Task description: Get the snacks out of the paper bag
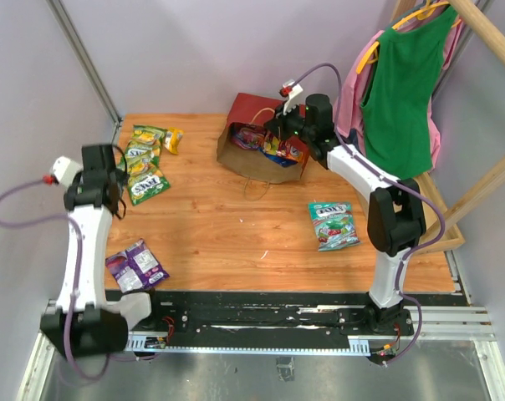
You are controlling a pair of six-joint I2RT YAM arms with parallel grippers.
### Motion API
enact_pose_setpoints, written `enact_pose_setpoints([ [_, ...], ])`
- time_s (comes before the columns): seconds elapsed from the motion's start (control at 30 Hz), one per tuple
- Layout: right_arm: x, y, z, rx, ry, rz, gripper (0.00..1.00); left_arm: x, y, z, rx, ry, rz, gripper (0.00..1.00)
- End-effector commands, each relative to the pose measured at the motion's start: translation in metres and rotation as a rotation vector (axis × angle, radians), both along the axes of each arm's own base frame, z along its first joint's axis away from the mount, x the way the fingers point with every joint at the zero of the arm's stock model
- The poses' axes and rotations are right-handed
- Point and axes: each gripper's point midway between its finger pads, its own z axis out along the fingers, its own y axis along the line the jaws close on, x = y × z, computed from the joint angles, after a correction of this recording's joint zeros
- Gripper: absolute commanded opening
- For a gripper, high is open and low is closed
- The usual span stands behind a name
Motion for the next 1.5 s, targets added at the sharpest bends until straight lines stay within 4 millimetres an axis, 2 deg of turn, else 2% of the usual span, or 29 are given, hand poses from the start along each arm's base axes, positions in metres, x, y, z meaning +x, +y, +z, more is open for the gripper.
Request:
enact_pose_setpoints([
  [0.0,-0.013,0.006,0.019,0.054,-0.012,0.032,0.01,-0.033,-0.038,-0.057,-0.127,-0.013,-0.109,0.99],
  [0.07,-0.016,0.008,0.017,0.065,0.0,0.037,0.01,-0.055,-0.051,-0.094,-0.195,0.044,-0.09,1.0],
  [0.17,-0.021,0.009,0.013,0.069,0.023,0.041,0.01,-0.075,-0.048,-0.131,-0.191,0.13,-0.057,1.0],
  [0.23,-0.026,0.008,0.008,0.065,0.041,0.046,0.02,-0.076,-0.048,-0.145,-0.187,0.153,-0.057,1.0],
  [0.43,-0.037,0.001,0.001,0.051,0.058,0.035,0.03,-0.061,-0.053,-0.181,-0.25,0.224,-0.039,1.0],
  [0.57,-0.041,-0.002,0.002,0.039,0.055,0.03,0.03,-0.067,-0.057,-0.214,-0.293,0.311,0.016,1.0],
  [0.7,-0.042,-0.004,0.002,0.032,0.055,0.026,0.03,-0.079,-0.055,-0.235,-0.29,0.348,0.056,1.0],
  [0.87,-0.044,-0.005,0.003,0.036,0.054,0.025,0.03,-0.08,-0.052,-0.249,-0.275,0.362,0.055,0.98],
  [1.0,-0.046,-0.005,0.003,0.041,0.055,0.024,0.03,-0.067,-0.051,-0.257,-0.251,0.381,-0.03,0.86],
  [1.13,-0.047,-0.006,0.006,0.045,0.049,0.019,0.03,-0.042,-0.049,-0.25,-0.163,0.374,-0.153,0.77],
  [1.23,-0.048,-0.008,0.01,0.051,0.043,0.014,0.03,-0.016,-0.058,-0.241,-0.094,0.336,-0.275,0.71],
  [1.47,-0.051,-0.01,0.014,0.049,0.036,0.007,0.03,0.032,-0.075,-0.218,0.021,0.28,-0.493,0.69],
])
